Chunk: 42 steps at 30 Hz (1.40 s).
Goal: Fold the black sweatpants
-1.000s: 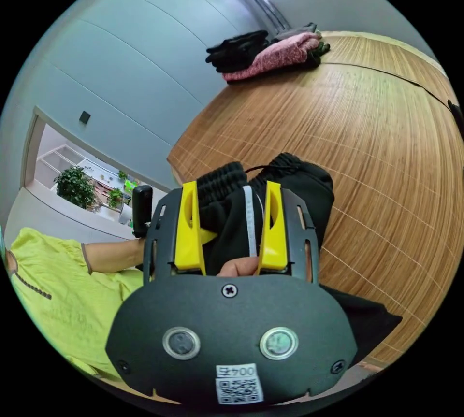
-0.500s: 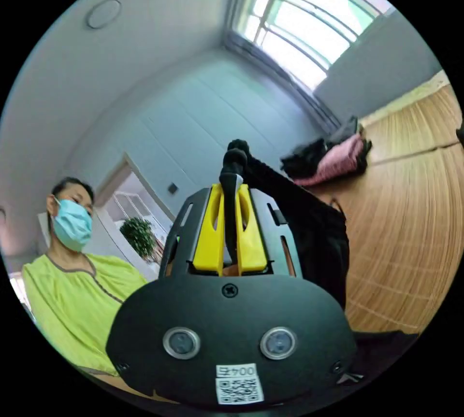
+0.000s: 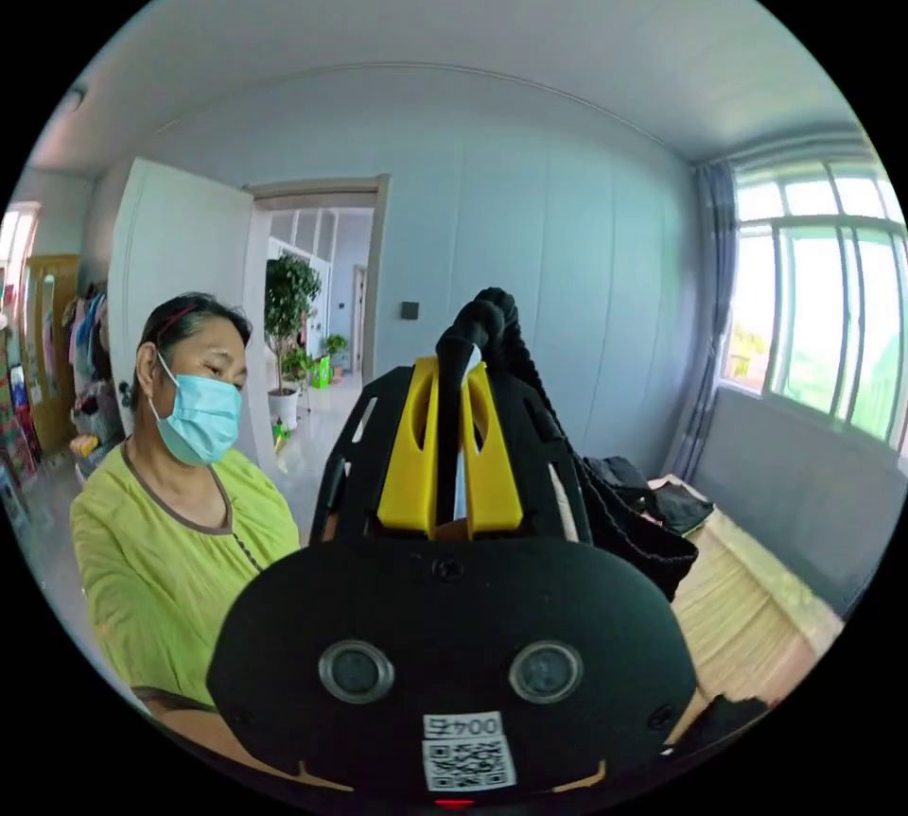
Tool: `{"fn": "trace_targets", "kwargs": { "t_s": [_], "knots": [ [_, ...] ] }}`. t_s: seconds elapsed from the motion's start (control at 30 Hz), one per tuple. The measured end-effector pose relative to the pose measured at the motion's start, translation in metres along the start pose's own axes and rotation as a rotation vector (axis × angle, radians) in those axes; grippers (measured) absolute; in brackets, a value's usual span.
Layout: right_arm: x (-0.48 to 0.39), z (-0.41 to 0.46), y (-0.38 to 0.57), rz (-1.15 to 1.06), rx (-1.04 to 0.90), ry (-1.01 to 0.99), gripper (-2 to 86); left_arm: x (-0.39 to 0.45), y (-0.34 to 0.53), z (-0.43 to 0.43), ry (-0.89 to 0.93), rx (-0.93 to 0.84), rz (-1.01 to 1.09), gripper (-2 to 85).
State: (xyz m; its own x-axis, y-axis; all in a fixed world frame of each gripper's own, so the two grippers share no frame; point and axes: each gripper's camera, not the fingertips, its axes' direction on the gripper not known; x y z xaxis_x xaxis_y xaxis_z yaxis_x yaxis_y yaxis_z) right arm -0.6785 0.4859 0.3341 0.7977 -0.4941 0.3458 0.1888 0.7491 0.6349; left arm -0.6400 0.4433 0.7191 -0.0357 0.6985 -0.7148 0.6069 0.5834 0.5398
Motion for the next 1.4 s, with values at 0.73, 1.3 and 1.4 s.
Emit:
{"fn": "trace_targets", "kwargs": {
  "t_s": [0.73,1.3,1.4],
  "knots": [
    [-0.140,-0.024,-0.039,-0.031,-0.166,0.448,4.1,0.179,-0.214,-0.055,0.557,0.185,0.318,11.8],
    [-0.098,-0.071,-0.138,-0.102,0.242,0.890,4.1,0.490,-0.500,-0.116,-0.058,0.402,1.091,1.3],
    [-0.082,-0.068,-0.097,-0.050,0.196,0.809,4.2,0.458,-0.475,-0.100,-0.022,0.316,1.042,1.2]
  ]
}}
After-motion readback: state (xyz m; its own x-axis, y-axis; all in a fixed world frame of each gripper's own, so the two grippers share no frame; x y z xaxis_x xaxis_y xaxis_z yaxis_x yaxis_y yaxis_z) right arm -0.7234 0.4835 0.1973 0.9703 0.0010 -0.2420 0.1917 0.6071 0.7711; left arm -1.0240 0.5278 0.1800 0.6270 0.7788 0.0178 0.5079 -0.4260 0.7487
